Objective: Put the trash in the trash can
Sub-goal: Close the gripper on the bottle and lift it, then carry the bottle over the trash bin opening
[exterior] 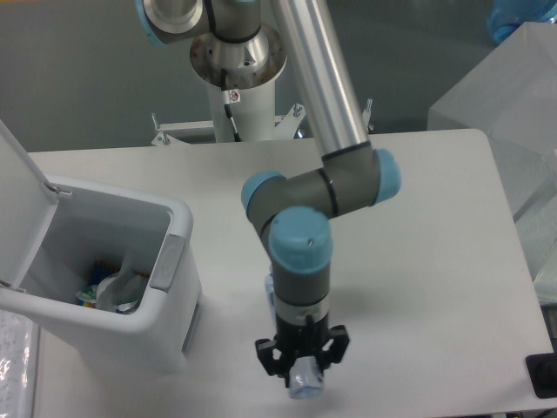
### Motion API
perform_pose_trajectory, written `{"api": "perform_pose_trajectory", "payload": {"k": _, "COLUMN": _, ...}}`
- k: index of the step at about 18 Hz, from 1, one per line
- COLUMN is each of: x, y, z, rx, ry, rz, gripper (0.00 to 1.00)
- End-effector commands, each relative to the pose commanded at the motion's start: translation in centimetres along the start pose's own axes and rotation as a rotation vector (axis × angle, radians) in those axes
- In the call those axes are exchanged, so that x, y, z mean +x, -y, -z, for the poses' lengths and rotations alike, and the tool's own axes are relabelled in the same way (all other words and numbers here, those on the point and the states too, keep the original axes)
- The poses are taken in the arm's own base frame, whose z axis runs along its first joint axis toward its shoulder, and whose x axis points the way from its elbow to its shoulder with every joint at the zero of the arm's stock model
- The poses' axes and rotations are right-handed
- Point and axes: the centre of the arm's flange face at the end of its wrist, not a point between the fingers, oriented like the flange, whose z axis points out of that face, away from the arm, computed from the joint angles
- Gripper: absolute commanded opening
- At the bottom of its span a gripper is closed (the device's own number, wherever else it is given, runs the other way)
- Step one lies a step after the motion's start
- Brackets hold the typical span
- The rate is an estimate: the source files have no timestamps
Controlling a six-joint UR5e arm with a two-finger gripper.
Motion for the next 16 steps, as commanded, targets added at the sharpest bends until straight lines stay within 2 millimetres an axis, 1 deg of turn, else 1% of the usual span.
{"api": "perform_pose_trajectory", "payload": {"k": 2, "x": 0.1, "y": 2.1, "z": 2.3, "rx": 0.060, "ry": -0.005, "rz": -0.001, "gripper": 0.57}}
{"api": "perform_pose_trajectory", "payload": {"k": 4, "x": 0.2, "y": 4.4, "z": 5.4, "rx": 0.127, "ry": -0.001, "rz": 0.029, "gripper": 0.57}}
{"api": "perform_pose_trajectory", "payload": {"k": 5, "x": 0.5, "y": 5.2, "z": 7.1, "rx": 0.157, "ry": -0.002, "rz": 0.043, "gripper": 0.57}}
{"api": "perform_pose_trajectory", "payload": {"k": 7, "x": 0.9, "y": 5.6, "z": 8.7, "rx": 0.177, "ry": -0.003, "rz": 0.049, "gripper": 0.57}}
{"api": "perform_pose_trajectory", "payload": {"k": 9, "x": 1.5, "y": 6.2, "z": 11.4, "rx": 0.213, "ry": -0.003, "rz": 0.043, "gripper": 0.57}}
{"api": "perform_pose_trajectory", "payload": {"k": 13, "x": 2.8, "y": 6.7, "z": 15.8, "rx": 0.268, "ry": -0.011, "rz": 0.050, "gripper": 0.57}}
{"api": "perform_pose_trajectory", "payload": {"k": 15, "x": 4.7, "y": 6.7, "z": 17.8, "rx": 0.290, "ry": -0.041, "rz": 0.027, "gripper": 0.57}}
{"api": "perform_pose_trajectory", "payload": {"k": 16, "x": 4.9, "y": 6.7, "z": 18.8, "rx": 0.301, "ry": -0.045, "rz": 0.024, "gripper": 0.57}}
